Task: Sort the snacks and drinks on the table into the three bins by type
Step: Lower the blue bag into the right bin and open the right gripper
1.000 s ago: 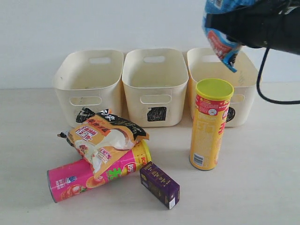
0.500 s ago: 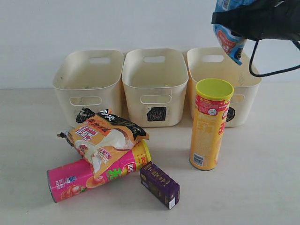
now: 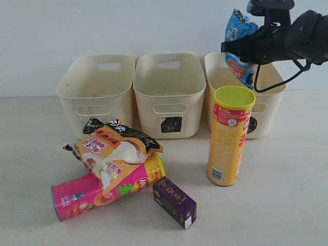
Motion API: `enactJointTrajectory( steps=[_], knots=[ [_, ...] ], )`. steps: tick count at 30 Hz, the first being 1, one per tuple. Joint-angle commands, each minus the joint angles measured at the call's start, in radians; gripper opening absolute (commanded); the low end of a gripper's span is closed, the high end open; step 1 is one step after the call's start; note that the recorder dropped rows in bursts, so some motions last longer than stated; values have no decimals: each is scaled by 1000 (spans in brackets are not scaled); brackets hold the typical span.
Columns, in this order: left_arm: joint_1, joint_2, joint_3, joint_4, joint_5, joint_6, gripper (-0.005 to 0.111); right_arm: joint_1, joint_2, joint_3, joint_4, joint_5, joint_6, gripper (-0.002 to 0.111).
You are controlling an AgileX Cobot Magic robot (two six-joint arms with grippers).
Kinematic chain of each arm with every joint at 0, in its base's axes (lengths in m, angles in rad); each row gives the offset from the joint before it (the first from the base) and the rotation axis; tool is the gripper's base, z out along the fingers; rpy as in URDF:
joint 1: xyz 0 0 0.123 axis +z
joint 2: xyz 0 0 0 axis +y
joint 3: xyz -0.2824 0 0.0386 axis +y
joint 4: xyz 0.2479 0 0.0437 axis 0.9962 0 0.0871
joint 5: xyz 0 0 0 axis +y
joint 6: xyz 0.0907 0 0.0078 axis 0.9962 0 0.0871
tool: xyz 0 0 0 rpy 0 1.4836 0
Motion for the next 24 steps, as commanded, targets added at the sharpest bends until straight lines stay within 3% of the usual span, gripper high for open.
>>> enactJointTrajectory(
  steps=[1,6,13,16,21,24],
  knots=[
    [2,-4,-3,0,-4,0,4,-14,22,-20,0,-15,10,38],
    [2,-4,-3,0,-4,0,4,-14,20,-20,0,-44,6,72],
    [2,-4,-3,0,-4,0,4,-14,-52,-20,0,11,-78,73],
    [2,-4,-3,0,-4,0,4,-14,-117,-20,-4,82,-118,63],
    [2,-4,-3,0,-4,0,4,-14,-205,-20,-6,233,-172,33],
    [2,-4,-3,0,-4,0,4,-10,-245,-20,-15,345,-246,7]
  ],
)
